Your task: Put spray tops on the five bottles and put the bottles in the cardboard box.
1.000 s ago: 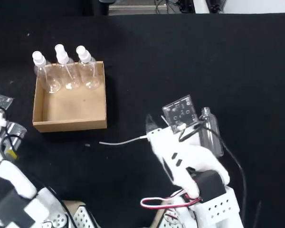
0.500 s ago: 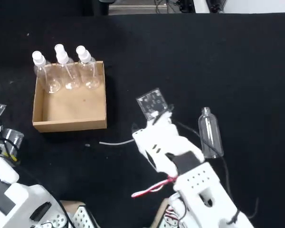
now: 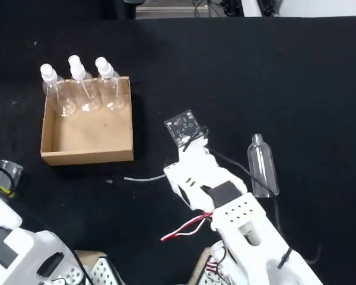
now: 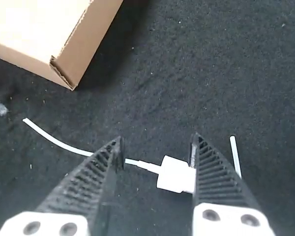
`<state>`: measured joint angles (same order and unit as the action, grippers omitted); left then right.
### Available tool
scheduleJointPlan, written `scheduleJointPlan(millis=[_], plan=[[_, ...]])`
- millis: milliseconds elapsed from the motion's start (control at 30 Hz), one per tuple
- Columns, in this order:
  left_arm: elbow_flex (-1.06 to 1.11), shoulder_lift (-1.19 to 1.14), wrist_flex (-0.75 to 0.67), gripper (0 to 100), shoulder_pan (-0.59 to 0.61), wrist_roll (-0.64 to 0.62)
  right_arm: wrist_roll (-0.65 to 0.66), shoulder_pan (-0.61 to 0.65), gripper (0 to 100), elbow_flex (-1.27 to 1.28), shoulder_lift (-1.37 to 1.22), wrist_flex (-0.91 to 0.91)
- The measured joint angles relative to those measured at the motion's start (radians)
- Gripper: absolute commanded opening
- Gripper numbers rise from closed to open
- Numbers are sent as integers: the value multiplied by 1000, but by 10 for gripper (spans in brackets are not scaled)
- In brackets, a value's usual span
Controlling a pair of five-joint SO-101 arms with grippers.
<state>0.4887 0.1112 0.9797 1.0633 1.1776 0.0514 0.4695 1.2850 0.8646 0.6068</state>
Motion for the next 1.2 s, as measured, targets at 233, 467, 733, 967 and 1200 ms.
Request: scheduleJointPlan(millis=[233,467,733,967,1200], plan=[[-235,12,190,331,84,0,0,0,198,0,0,0],[-339,8,127,331,235,8,0,0,198,0,0,0],[-178,-91,-31,328,278,8,0,0,198,0,0,0],[-123,-91,110,289,222,8,0,2,198,0,0,0],[-100,-91,311,286,104,8,0,2,198,0,0,0]])
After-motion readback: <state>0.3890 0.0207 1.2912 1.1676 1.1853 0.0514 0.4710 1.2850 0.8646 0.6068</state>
